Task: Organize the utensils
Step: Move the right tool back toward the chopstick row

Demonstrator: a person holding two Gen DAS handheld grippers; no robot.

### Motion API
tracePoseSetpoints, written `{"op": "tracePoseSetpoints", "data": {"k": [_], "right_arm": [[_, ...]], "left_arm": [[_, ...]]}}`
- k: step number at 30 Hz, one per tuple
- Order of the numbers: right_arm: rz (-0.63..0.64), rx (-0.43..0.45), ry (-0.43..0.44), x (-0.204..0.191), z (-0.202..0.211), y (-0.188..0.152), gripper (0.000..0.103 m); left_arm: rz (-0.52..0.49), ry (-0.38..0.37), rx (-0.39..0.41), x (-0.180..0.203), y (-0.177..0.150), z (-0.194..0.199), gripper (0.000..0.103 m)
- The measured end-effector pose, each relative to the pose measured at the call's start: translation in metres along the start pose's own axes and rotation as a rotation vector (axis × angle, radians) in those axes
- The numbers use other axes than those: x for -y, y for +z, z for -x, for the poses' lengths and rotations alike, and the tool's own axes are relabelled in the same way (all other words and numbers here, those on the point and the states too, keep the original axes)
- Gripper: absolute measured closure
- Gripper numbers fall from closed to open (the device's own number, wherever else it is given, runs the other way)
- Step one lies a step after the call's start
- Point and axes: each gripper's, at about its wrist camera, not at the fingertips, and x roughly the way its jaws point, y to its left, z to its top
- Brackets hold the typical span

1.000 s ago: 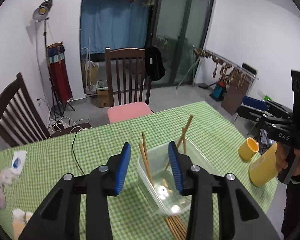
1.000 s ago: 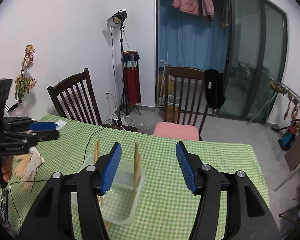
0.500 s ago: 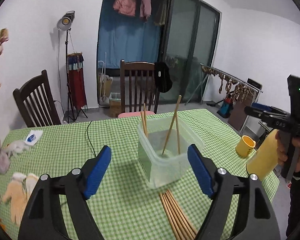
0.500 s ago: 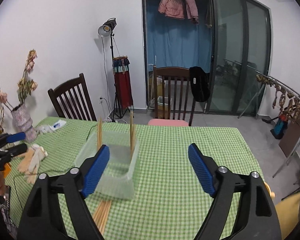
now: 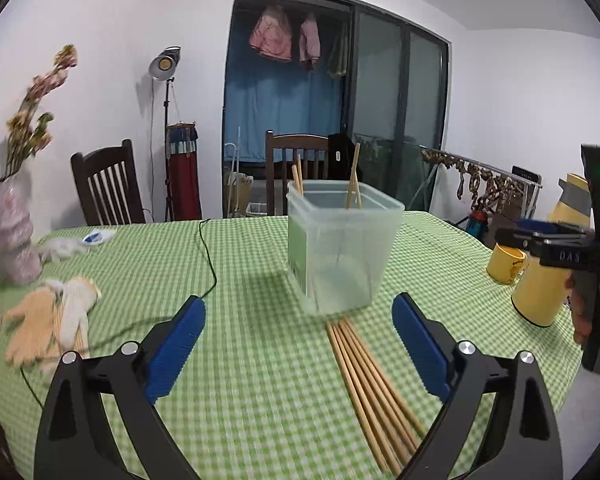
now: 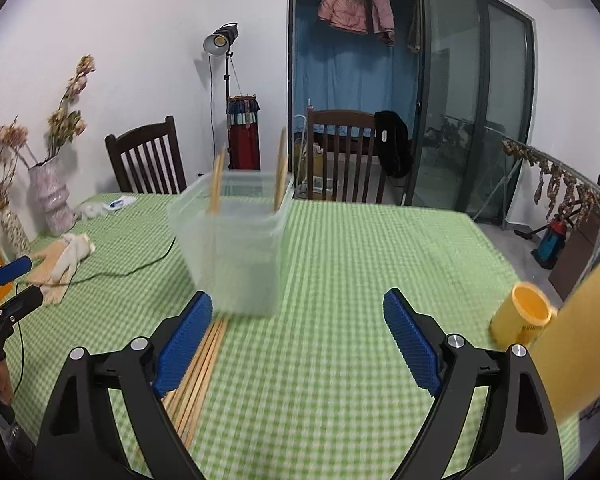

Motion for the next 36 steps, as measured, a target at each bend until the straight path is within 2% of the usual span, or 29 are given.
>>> {"op": "tracePoseSetpoints", "data": {"k": [4, 8, 15, 18, 23, 27, 31, 36], "right_arm": [[-0.005, -0.009, -0.017, -0.009, 0.0, -0.028, 0.019], [-0.033, -0.002, -0.025, -0.017, 0.007, -0.056, 0.019], [0.02, 0.048, -0.103, -0.039, 0.027, -0.102, 0.019], [-0.012, 0.053, -0.082, -0.043, 0.036, -0.119, 0.019], [0.007, 0.032, -0.066, -0.055, 0.041, -0.148, 0.019], [0.0, 0.011, -0.054, -0.058, 0.043, -0.167, 0.018], [-0.031, 0.037, -0.055, -0.061, 0.052, -0.183, 0.018], [-0.004, 0.073, -0.087, -0.067, 0.06, -0.194, 0.018]], "left_arm": [[-0.019, 0.039, 0.027, 0.005, -0.036, 0.014, 0.009], [0.03, 0.011, 0.008, 0.004, -0.063, 0.023, 0.008], [0.083, 0.049, 0.044, 0.001, -0.102, 0.039, 0.008], [0.087, 0.035, 0.017, 0.005, -0.12, 0.042, 0.008], [0.033, 0.053, 0.016, 0.018, -0.137, 0.051, 0.008], [0.049, 0.053, 0.046, 0.02, -0.145, 0.061, 0.008], [0.072, 0.052, 0.078, 0.016, -0.156, 0.069, 0.008], [0.021, 0.102, 0.086, 0.013, -0.16, 0.07, 0.008]]}}
